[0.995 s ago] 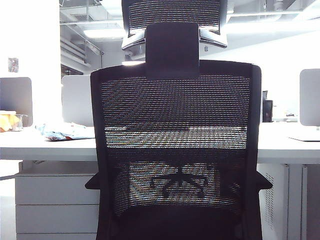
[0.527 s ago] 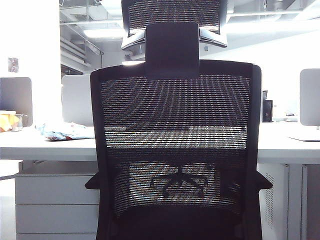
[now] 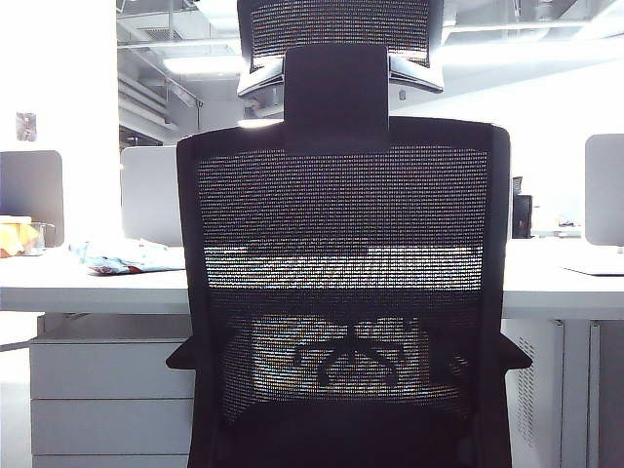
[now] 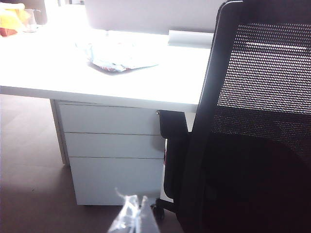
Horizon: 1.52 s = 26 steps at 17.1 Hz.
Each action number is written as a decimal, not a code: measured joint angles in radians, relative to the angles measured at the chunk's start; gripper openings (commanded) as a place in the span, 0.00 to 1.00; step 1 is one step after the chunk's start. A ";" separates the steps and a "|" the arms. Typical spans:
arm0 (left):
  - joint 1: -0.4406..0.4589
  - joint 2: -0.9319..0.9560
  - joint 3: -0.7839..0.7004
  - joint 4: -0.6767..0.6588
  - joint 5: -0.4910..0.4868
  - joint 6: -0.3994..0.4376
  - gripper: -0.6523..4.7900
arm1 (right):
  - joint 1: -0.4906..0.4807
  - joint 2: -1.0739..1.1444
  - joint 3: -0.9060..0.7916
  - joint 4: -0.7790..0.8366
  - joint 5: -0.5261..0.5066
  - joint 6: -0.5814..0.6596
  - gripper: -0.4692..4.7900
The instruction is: Push the black chair under the table.
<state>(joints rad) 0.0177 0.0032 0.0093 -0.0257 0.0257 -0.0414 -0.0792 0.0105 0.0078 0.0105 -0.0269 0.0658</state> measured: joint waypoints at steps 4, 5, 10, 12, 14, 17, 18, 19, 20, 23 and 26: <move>0.000 0.000 0.000 0.000 0.000 0.000 0.11 | 0.025 -0.008 0.000 -0.001 0.001 0.000 0.09; 0.000 0.000 0.000 0.000 0.000 0.000 0.11 | 0.034 -0.008 0.000 -0.001 0.001 -0.002 0.09; 0.000 0.000 0.000 0.000 0.000 0.000 0.11 | 0.053 -0.008 0.000 -0.001 0.000 -0.004 0.09; 0.000 0.000 0.000 0.000 0.000 0.000 0.11 | 0.063 -0.008 0.000 -0.001 0.000 -0.004 0.09; 0.000 0.000 0.000 0.000 0.000 0.000 0.11 | 0.064 -0.008 0.000 -0.001 0.000 -0.004 0.09; 0.000 0.000 0.000 0.000 0.000 0.000 0.11 | 0.064 -0.008 0.000 -0.001 0.000 -0.004 0.09; 0.000 0.000 0.000 0.000 0.000 0.000 0.11 | 0.064 -0.008 0.000 -0.001 0.000 -0.004 0.09; 0.000 0.000 0.000 0.000 0.000 0.000 0.11 | 0.064 -0.008 0.000 -0.001 0.000 -0.004 0.09; 0.000 0.000 0.000 0.000 0.000 0.000 0.11 | 0.064 -0.008 0.000 -0.001 0.000 -0.004 0.09; 0.000 0.000 0.000 0.000 0.000 0.000 0.11 | 0.064 -0.008 0.000 -0.001 0.000 -0.004 0.09; 0.000 0.000 0.000 0.000 0.000 0.000 0.11 | 0.064 -0.008 0.000 -0.001 0.000 -0.004 0.09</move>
<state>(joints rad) 0.0177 0.0029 0.0093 -0.0257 0.0257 -0.0414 -0.0147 0.0021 0.0078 0.0097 -0.0269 0.0616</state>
